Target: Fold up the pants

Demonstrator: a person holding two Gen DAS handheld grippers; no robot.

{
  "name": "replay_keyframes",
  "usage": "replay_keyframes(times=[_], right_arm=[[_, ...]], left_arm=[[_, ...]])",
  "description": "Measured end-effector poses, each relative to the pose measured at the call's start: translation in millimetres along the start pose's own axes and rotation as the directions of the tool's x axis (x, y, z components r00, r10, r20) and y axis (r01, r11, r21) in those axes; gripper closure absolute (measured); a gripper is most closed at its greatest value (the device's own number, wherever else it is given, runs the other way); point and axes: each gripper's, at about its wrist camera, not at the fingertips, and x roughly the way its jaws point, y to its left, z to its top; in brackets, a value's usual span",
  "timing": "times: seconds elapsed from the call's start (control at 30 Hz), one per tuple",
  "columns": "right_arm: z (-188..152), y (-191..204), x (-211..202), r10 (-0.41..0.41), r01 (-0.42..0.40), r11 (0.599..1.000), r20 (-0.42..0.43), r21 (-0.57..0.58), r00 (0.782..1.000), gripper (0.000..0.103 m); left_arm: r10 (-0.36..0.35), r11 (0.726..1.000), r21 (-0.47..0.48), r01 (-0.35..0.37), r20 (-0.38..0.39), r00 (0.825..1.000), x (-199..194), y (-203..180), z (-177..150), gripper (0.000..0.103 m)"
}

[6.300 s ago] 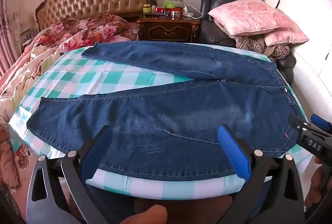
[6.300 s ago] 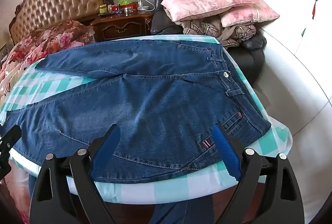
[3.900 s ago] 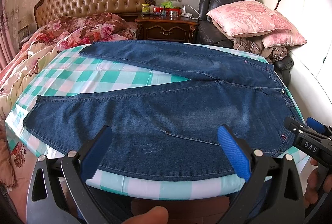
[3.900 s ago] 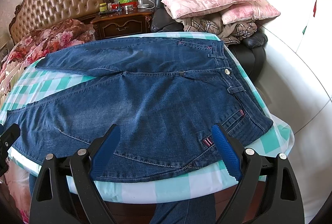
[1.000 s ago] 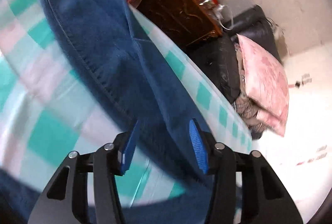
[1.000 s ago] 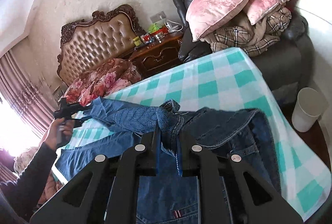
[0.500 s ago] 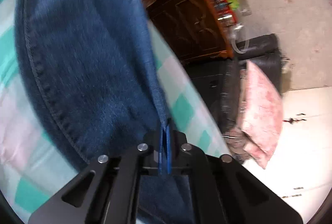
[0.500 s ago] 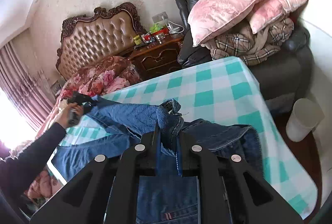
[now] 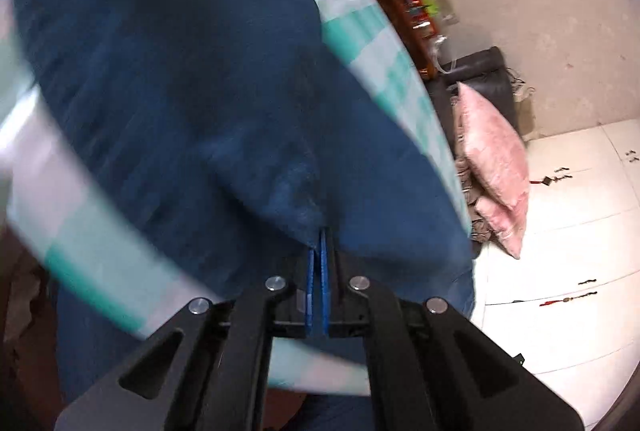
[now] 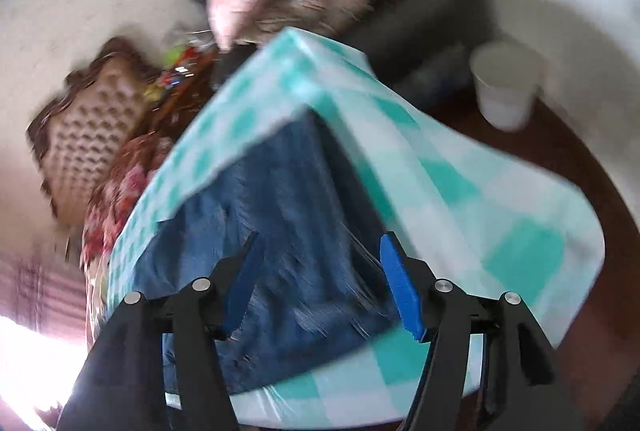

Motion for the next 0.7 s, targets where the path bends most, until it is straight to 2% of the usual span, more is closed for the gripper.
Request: replay_keyframes(times=[0.1, 0.23, 0.33, 0.4, 0.5, 0.7], right_arm=[[-22, -10, -6, -0.014, 0.013, 0.997, 0.008, 0.074, 1.000, 0.042], [-44, -8, -6, 0.052, -0.051, 0.989, 0.003, 0.136, 0.999, 0.042], [-50, -8, 7, 0.067, -0.060, 0.976, -0.026, 0.211, 0.997, 0.042], [-53, 2, 14, 0.075, -0.064, 0.976, -0.045, 0.208, 0.996, 0.042], [-49, 10, 20, 0.077, -0.069, 0.975, -0.030, 0.210, 0.997, 0.042], [-46, 13, 27, 0.005, -0.002, 0.978, -0.015, 0.210, 1.000, 0.042]], left_arm=[[-0.012, 1.000, 0.020, 0.011, 0.015, 1.000, -1, -1, -1, 0.101], [-0.030, 0.999, 0.039, 0.029, 0.029, 0.999, -8, -4, -1, 0.101], [-0.042, 0.999, 0.020, 0.041, 0.032, 0.999, -3, -4, 5, 0.101], [-0.055, 0.998, 0.007, 0.055, 0.037, 0.998, -3, -3, 4, 0.101], [-0.062, 0.998, 0.001, 0.062, 0.041, 0.997, -9, 5, -2, 0.101], [-0.064, 0.998, -0.011, 0.064, 0.048, 0.997, -8, 7, -1, 0.100]])
